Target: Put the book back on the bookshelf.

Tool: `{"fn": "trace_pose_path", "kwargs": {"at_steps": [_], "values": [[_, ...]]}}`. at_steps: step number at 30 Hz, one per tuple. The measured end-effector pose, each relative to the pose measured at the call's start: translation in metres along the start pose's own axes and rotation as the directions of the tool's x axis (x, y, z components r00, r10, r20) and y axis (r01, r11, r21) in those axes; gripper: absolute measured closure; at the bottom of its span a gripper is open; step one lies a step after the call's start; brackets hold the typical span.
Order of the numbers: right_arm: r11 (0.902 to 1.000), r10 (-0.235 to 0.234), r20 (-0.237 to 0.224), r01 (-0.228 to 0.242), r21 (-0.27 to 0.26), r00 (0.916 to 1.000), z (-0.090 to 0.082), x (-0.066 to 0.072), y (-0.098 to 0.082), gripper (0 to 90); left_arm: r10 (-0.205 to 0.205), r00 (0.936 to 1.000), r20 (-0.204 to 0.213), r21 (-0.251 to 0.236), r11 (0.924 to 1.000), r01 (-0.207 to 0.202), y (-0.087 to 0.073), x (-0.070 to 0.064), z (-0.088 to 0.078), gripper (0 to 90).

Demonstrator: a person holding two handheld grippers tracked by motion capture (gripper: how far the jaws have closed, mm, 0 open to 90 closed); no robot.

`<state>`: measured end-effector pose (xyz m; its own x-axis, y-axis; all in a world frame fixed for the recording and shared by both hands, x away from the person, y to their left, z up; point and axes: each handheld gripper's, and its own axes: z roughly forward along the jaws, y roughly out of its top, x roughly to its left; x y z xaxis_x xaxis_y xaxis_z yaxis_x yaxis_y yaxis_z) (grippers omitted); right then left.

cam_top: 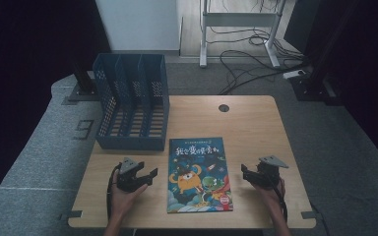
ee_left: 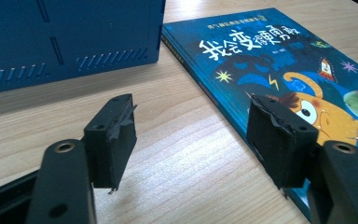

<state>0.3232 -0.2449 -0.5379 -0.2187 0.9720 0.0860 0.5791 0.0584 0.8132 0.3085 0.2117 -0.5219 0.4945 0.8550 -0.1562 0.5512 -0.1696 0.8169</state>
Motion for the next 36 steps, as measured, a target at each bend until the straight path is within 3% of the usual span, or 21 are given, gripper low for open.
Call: {"fn": "trace_pose_path", "kwargs": {"at_steps": [4,13,27,36], "values": [[0.9999,-0.015,-0.002,0.015,0.004,0.9999,0.001,0.004,0.000,16.4,-0.010,0.9998,0.015,0.003,0.9999,0.010,0.000,0.000,0.000,29.0],[0.9994,-0.033,-0.031,0.033,0.009,0.9990,0.003,0.015,0.000,16.9,0.007,0.9999,0.016,0.003,1.0000,-0.007,0.000,-0.007,0.003,25.1],[0.9967,-0.080,-0.100,0.081,0.003,0.9917,0.009,0.046,0.010,17.2,0.008,0.9999,0.007,0.021,0.9997,-0.008,0.000,-0.013,0.007,18.7],[0.9965,-0.073,-0.140,0.078,0.030,0.9875,0.022,0.065,0.012,17.6,0.008,0.9997,0.023,0.014,0.9999,-0.008,0.003,-0.017,0.006,18.0]]}}
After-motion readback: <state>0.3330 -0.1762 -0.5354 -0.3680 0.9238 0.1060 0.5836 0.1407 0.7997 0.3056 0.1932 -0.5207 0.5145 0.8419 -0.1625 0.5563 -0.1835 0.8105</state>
